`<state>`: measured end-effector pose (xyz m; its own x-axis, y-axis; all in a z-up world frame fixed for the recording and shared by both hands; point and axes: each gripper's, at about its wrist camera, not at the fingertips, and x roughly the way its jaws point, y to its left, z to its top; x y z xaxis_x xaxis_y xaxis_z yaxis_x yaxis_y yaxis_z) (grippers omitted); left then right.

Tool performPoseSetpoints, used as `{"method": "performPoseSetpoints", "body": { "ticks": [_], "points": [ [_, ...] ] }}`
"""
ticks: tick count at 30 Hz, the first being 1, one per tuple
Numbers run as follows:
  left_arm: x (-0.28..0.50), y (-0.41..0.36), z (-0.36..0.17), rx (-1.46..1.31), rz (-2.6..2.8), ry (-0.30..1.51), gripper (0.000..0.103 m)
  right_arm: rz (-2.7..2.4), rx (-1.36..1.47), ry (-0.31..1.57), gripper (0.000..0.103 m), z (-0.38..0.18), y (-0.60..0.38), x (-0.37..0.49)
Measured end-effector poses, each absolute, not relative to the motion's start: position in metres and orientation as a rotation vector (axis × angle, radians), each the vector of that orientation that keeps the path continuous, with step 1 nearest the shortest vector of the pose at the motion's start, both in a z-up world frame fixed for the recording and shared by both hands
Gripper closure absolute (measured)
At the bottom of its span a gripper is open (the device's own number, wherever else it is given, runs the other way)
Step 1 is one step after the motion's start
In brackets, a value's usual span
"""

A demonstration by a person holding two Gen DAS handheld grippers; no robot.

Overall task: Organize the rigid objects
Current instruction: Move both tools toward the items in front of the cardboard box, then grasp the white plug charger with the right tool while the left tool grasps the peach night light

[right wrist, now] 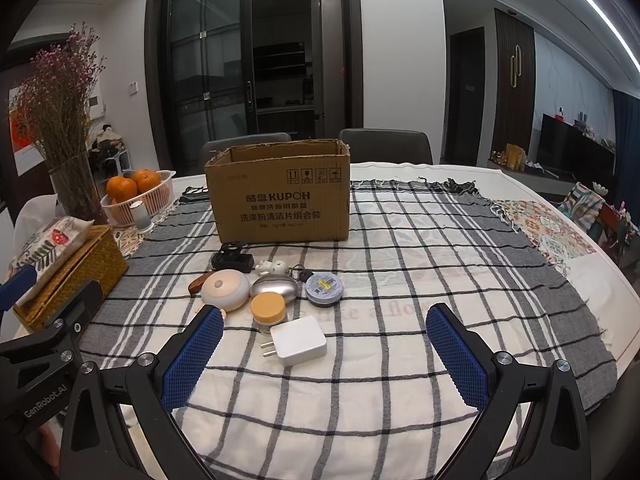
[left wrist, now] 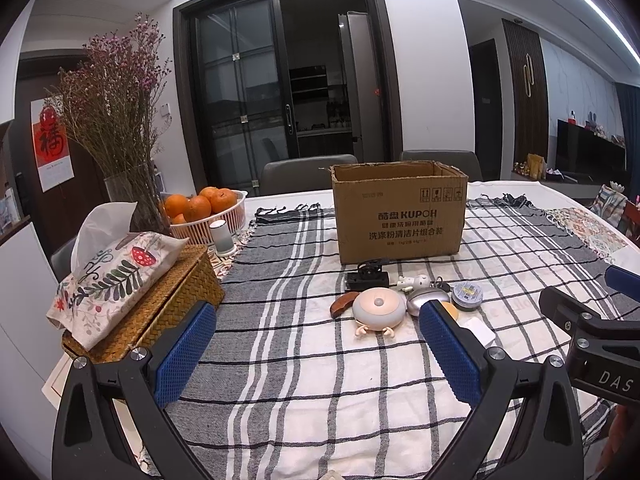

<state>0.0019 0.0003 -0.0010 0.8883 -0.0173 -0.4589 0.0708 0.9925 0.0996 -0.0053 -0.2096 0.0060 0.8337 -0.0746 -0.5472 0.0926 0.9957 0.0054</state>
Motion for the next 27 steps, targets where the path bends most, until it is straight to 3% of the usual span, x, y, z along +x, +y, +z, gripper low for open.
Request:
{"method": "performPoseSetpoints", "body": {
  "ticks": [14, 27],
  "points": [
    [0.028, 0.001, -0.025, 0.183, -0.089, 0.49, 0.0, -0.066, 0.035, 0.635, 0.001, -0.014, -0.206, 0.017],
    [0.075, 0.0, -0.061, 0.249, -0.205, 0.609, 0.001, -0.035, 0.025, 0.727, 0.004, -0.051, -0.197, 0.058]
  ]
}}
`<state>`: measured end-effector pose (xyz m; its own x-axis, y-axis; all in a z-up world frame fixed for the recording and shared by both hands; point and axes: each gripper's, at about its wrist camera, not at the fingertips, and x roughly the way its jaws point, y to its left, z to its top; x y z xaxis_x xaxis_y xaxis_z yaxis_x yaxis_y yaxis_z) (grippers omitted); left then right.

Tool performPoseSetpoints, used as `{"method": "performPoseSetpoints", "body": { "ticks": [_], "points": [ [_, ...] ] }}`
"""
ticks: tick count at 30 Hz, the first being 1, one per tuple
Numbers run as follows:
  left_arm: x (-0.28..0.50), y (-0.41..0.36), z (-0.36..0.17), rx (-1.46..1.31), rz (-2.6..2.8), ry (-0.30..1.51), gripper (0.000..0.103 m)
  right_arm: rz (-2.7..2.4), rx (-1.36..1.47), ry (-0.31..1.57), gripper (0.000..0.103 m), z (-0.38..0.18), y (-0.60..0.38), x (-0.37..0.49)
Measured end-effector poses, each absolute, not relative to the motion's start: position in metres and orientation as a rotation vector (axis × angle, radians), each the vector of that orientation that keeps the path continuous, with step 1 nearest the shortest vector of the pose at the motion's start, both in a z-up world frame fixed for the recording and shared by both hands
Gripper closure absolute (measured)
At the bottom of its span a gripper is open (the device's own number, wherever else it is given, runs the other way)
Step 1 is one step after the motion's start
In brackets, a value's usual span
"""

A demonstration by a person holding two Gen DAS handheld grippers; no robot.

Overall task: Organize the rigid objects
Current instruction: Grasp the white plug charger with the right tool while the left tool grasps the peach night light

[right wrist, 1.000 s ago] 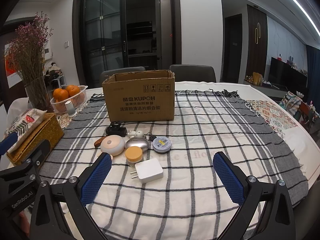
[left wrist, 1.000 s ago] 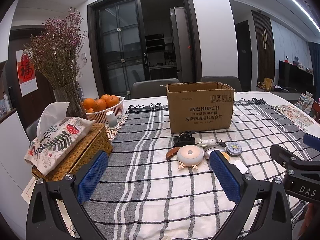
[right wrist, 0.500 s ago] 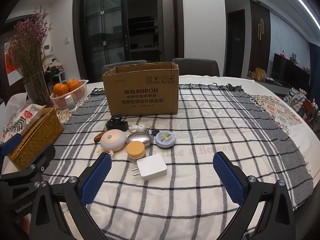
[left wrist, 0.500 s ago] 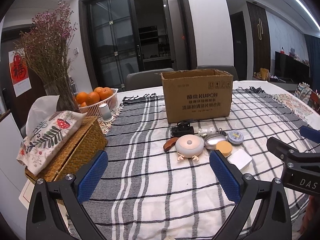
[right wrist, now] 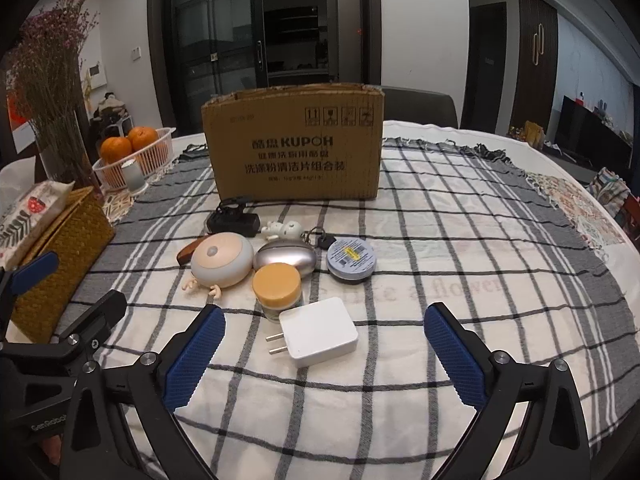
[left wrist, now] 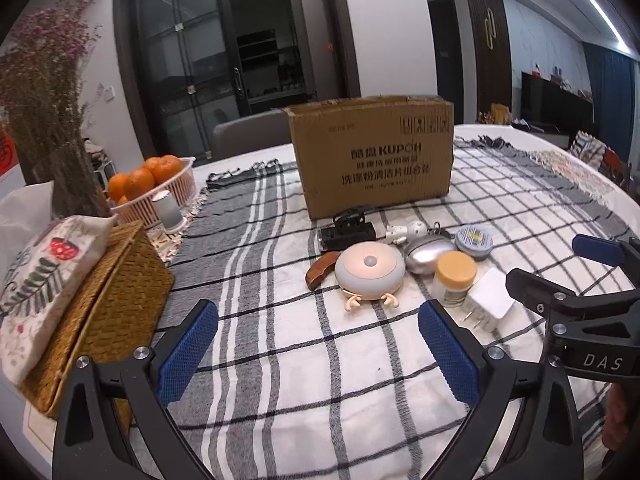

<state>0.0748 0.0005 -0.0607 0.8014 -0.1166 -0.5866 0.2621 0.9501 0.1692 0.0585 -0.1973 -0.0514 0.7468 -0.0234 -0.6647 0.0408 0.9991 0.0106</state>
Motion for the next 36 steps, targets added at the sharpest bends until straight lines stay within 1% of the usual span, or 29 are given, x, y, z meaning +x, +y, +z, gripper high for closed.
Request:
{"method": "performPoseSetpoints", "body": {
  "ticks": [4, 15, 18, 26, 30, 33, 36],
  "points": [
    [0.087, 0.0, -0.071, 0.254, -0.242, 0.652, 0.003, -0.028, 0.025, 0.77, 0.008, -0.064, -0.195, 0.074],
    [0.122, -0.012, -0.088, 0.308, -0.322, 0.673, 0.008, -0.044, 0.03, 0.881, 0.02, -0.095, -0.2, 0.105],
    [0.131, -0.015, -0.092, 0.303, -0.342, 0.68, 0.012, -0.034, 0.033, 0.904, 0.022, -0.099, -0.199, 0.109],
    [0.146, -0.025, -0.099, 0.291, -0.405, 0.695, 0.014, -0.02, 0.054, 0.944, 0.029, -0.108, -0.202, 0.115],
    [0.153, -0.032, -0.102, 0.289, -0.428, 0.709, 0.023, -0.003, 0.075, 0.951, 0.034, -0.11, -0.204, 0.118],
    [0.16, -0.036, -0.107, 0.284, -0.442, 0.734, 0.025, 0.014, 0.084, 0.958, 0.039, -0.111, -0.203, 0.12],
    [0.164, -0.04, -0.11, 0.28, -0.456, 0.751, 0.026, 0.025, 0.092, 0.964, 0.04, -0.111, -0.204, 0.122]
  ]
}}
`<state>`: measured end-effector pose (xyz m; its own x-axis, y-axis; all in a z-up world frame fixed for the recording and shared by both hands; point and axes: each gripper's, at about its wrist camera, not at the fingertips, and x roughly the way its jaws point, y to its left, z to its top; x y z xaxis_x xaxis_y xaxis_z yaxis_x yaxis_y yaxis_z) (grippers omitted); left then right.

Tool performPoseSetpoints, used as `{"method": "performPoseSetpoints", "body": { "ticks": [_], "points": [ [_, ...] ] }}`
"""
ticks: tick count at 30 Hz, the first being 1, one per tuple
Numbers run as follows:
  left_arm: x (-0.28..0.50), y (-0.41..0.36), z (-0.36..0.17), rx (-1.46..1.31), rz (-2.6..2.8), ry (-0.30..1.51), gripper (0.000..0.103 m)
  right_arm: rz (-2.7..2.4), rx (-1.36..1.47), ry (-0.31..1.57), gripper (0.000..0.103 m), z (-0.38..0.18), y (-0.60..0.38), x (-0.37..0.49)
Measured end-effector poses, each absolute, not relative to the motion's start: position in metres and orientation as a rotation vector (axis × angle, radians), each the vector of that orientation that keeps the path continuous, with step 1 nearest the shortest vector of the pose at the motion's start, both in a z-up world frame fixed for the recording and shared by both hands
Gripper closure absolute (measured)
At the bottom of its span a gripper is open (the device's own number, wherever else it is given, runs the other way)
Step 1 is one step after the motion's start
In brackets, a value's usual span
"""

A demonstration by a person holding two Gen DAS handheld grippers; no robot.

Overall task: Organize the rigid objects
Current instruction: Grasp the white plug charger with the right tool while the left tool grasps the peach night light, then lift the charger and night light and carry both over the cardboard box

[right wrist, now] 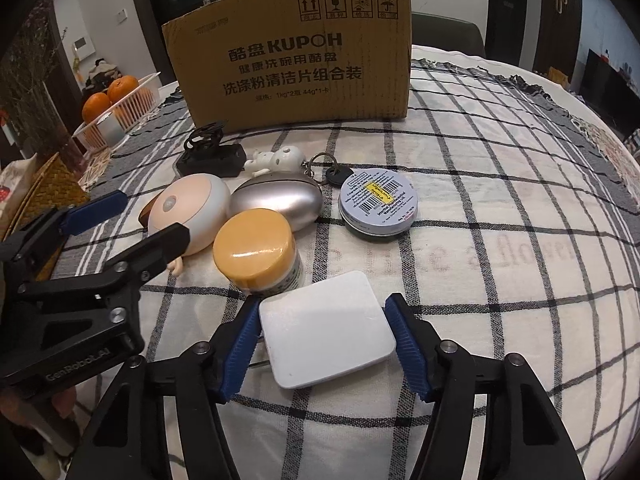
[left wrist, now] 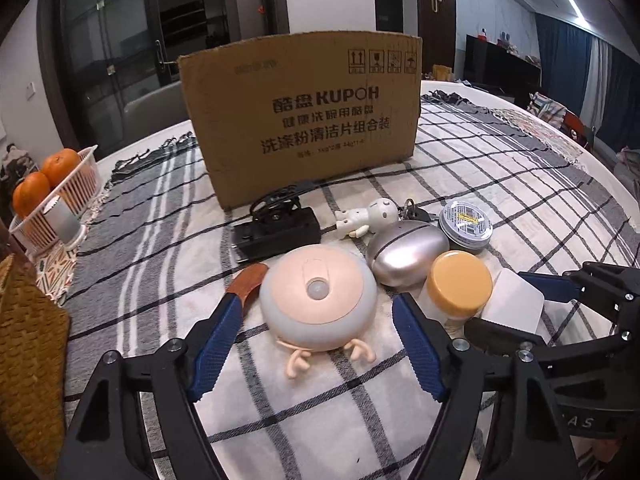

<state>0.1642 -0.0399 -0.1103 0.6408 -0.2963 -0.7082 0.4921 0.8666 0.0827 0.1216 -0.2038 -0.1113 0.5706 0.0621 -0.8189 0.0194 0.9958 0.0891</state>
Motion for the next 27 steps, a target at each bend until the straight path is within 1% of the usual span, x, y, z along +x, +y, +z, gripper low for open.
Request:
{"method": "performPoseSetpoints", "body": {
  "ticks": [7, 18, 20, 27],
  "points": [
    [0.176, -0.045, -0.118, 0.259, -0.462, 0.796, 0.026, 0.029, 0.116, 0.974, 0.041, -0.112, -0.206, 0.126],
    [0.194, -0.056, -0.125, 0.269, -0.434, 0.815, 0.026, 0.013, 0.158, 0.986, 0.043, -0.112, -0.212, 0.137],
    [0.195, -0.057, -0.126, 0.275, -0.422, 0.813, 0.029, 0.012, 0.159, 0.984, 0.043, -0.113, -0.213, 0.137],
    [0.192, -0.054, -0.122, 0.244, -0.439, 0.838, 0.029, 0.011, 0.169, 0.982, 0.043, -0.112, -0.214, 0.137]
  ]
}}
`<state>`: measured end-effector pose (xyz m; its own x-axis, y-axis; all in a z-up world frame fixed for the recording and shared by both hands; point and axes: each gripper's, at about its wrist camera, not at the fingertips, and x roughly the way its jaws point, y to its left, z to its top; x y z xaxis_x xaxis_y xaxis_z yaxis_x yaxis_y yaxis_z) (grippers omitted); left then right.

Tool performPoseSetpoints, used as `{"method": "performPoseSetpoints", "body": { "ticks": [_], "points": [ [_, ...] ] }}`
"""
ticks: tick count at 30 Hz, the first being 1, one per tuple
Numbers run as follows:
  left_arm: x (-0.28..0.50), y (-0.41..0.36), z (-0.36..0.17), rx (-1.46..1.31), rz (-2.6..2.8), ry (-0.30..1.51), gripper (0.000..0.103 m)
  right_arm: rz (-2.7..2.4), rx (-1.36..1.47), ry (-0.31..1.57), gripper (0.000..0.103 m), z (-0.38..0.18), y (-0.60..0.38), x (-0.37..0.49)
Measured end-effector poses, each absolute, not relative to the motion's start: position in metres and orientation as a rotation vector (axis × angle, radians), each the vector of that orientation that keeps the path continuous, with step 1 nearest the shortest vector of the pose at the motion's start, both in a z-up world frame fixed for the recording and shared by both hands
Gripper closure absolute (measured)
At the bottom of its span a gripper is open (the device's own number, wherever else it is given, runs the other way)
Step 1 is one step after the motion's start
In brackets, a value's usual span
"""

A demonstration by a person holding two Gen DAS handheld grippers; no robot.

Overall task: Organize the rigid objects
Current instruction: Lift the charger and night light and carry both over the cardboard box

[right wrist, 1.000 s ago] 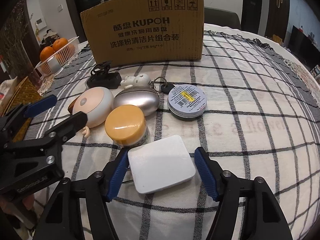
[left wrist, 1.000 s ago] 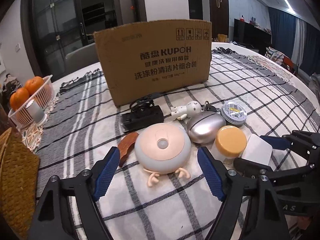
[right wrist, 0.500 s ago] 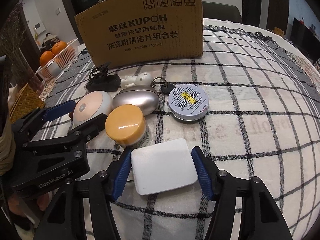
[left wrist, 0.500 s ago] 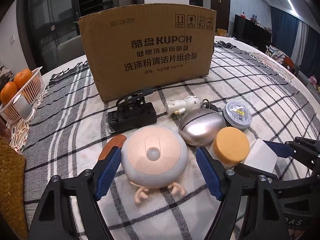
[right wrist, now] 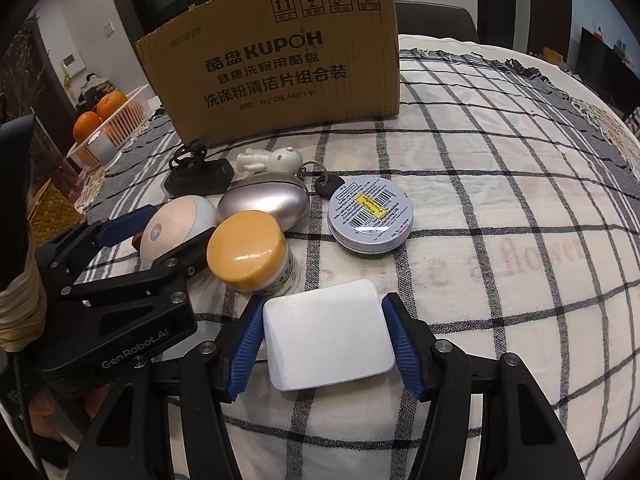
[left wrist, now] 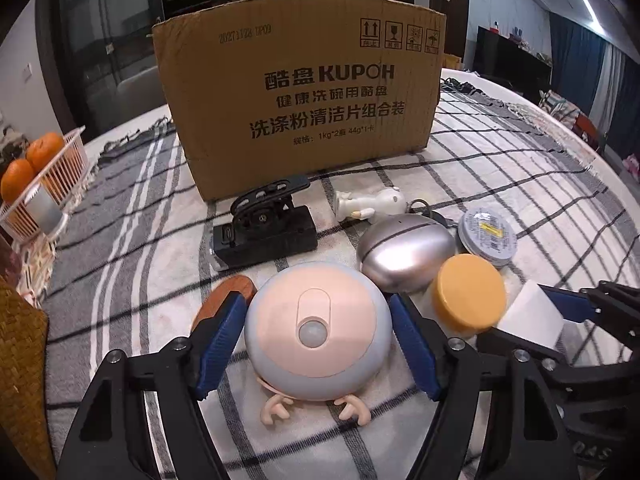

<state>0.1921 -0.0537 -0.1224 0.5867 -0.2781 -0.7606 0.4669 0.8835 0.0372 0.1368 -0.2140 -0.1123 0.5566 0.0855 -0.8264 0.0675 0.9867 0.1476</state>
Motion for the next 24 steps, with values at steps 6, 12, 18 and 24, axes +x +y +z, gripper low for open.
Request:
{"method": "performPoseSetpoints", "body": {
  "ticks": [6, 12, 18, 24],
  "points": [
    [0.177, -0.046, -0.111, 0.221, -0.4, 0.832, 0.03, 0.008, 0.189, 0.966, 0.044, -0.107, -0.22, 0.132],
    [0.162, -0.039, -0.096, 0.194, -0.357, 0.81, 0.03, 0.016, 0.182, 0.933, 0.045, -0.096, -0.219, 0.124],
    [0.149, -0.034, -0.085, 0.173, -0.334, 0.8, 0.03, 0.027, 0.187, 0.902, 0.045, -0.087, -0.22, 0.116],
    [0.143, -0.031, -0.069, 0.155, -0.318, 0.776, 0.03, 0.023, 0.162, 0.847, 0.045, -0.069, -0.216, 0.109]
  ]
}}
